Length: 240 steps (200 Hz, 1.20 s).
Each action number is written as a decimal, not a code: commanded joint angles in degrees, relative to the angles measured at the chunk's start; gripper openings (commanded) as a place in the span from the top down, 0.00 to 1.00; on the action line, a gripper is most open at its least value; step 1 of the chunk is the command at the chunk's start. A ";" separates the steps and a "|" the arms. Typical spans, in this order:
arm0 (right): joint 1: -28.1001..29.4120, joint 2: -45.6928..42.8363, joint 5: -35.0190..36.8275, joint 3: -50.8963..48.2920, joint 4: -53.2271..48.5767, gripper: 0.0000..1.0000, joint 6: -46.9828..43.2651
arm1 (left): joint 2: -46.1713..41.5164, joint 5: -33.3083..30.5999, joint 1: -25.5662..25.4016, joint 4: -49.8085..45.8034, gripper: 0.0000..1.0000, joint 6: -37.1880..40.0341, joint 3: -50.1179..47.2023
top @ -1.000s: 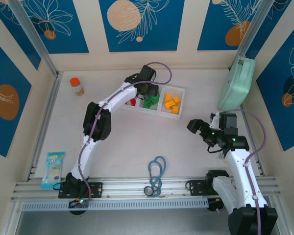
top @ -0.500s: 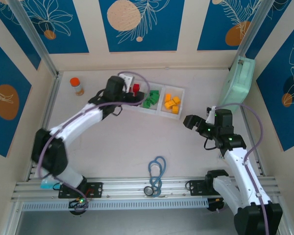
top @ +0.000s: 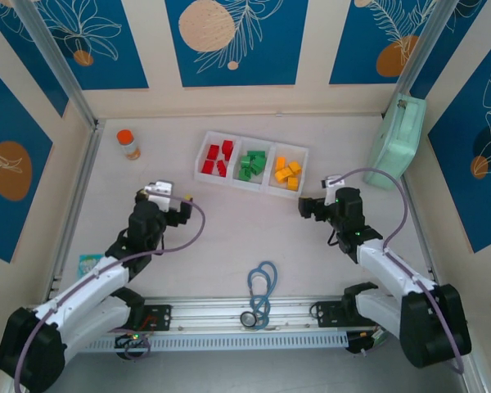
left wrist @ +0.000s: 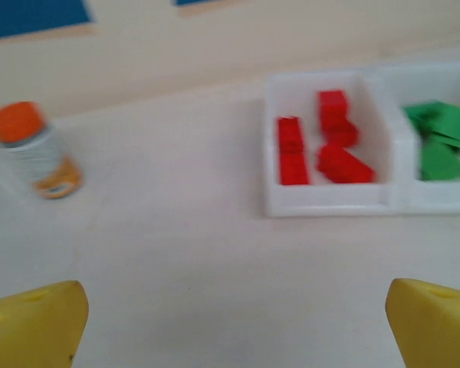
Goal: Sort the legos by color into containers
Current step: Reset both arms
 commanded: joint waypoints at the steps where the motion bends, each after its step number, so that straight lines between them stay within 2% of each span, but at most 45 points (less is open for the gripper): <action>1: -4.36 5.63 -2.38 -2.77 18.28 0.01 0.30 | -2.03 -10.06 1.55 7.36 0.01 2.32 -4.94; 12: -5.69 10.48 -2.65 -3.67 25.03 0.01 -0.20 | -2.12 -11.38 2.18 7.45 0.01 2.25 -5.20; 22: -5.88 11.62 -3.02 -2.09 23.71 0.01 -1.31 | -1.77 -11.88 2.89 8.47 0.01 3.21 -5.58; 46: -6.20 17.59 -6.04 -1.79 31.62 0.01 -4.24 | 2.36 -14.65 5.15 13.91 0.01 5.24 -7.96; 64: -6.95 29.97 -5.74 -2.81 48.36 0.01 -3.71 | 7.91 -10.89 9.22 22.69 0.01 5.14 -11.60; 68: -6.82 29.66 -4.48 -2.40 46.24 0.01 -3.25 | 9.48 -9.24 10.73 25.79 0.01 5.05 -12.03; 76: -7.40 25.00 -4.57 -0.09 33.98 0.01 -2.54 | 12.12 -7.41 12.34 28.24 0.01 4.65 -11.66; 88: -9.32 28.59 -8.12 -0.39 41.22 0.01 -1.14 | 16.50 0.47 15.67 32.06 0.01 5.48 -10.63; 98: -9.49 25.76 -6.56 0.85 33.41 0.01 -0.53 | 21.20 3.53 18.02 34.97 0.01 4.26 -8.83; 109: -9.62 27.77 -5.06 1.03 36.88 0.01 0.49 | 25.43 4.27 19.57 37.69 0.01 2.27 -7.25; 120: -9.09 26.59 -4.41 1.87 32.81 0.01 -0.28 | 30.68 9.15 21.99 43.02 0.01 0.78 -6.74; 140: -9.02 26.73 -4.34 1.98 33.02 0.01 -0.33 | 44.42 15.29 24.56 55.94 0.01 1.12 -5.18; 147: -9.08 27.03 -4.48 1.69 34.21 0.01 -0.33 | 41.83 18.99 24.63 50.14 0.01 1.60 -4.69; 153: -9.00 26.92 -4.32 1.72 33.83 0.01 -0.34 | 39.44 18.97 24.58 43.10 0.01 1.86 -3.00; 166: -9.08 27.00 -4.46 1.75 33.96 0.01 -0.32 | 42.75 18.06 24.57 46.01 0.01 1.77 -1.47; 178: -9.14 26.79 -4.57 1.82 33.57 0.01 -0.33 | 40.85 18.98 24.57 38.43 0.01 2.04 0.54; 192: -9.08 26.73 -4.49 1.68 33.60 0.01 -0.34 | 41.85 18.70 24.22 42.44 0.01 2.33 -0.48; 240: -9.08 27.06 -5.60 2.13 33.21 0.01 -0.74 | 41.68 19.04 24.24 41.90 0.01 2.46 -0.37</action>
